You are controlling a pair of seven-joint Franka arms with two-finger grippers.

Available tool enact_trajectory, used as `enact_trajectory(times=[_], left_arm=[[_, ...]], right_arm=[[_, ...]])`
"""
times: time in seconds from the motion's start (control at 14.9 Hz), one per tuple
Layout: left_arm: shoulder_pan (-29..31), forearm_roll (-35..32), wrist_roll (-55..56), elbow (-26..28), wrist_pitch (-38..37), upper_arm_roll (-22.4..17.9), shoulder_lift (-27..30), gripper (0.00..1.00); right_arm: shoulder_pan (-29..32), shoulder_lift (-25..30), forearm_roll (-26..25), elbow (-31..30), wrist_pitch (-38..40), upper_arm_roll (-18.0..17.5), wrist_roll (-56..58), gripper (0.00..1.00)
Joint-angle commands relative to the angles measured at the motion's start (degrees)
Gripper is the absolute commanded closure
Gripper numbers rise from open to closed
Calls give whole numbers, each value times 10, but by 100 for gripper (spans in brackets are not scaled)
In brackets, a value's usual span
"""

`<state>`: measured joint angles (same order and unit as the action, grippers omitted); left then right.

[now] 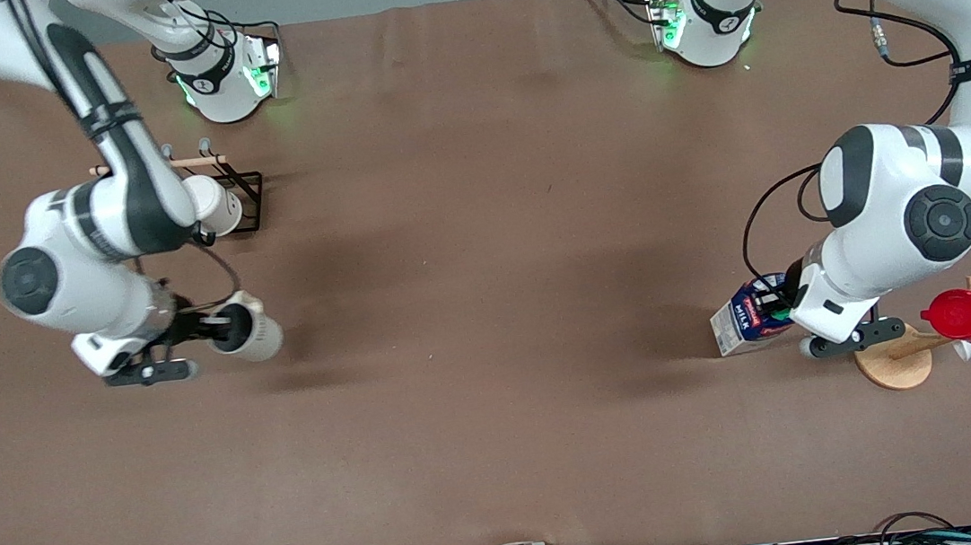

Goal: Place cup and milk on table
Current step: 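Carry the mug with the right gripper while the left gripper lifts the milk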

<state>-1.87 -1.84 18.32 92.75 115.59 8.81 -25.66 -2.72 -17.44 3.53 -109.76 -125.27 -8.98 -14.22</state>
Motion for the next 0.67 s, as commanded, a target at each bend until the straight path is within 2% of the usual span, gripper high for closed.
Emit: enact_trajectory(times=[0.0,0.2,0.47,0.61], left_arm=[[-5,-12,5,-23,-34,-1,11,69],[-11,-12,8,-36,-47,0,11,69],[-18,-11,11,-58,-76,1,12,69],[-31,-11,29,-71,-93,1,12,69]], right_arm=[[-19,-11,3,36,-2,-58,-149,100],[-96,-73,-25,97,-14,-64,-271,100],[-171,-159,-112,173,-16,-65,-405,100],[-200,-197,-124,206,-31,-64,-444,100]])
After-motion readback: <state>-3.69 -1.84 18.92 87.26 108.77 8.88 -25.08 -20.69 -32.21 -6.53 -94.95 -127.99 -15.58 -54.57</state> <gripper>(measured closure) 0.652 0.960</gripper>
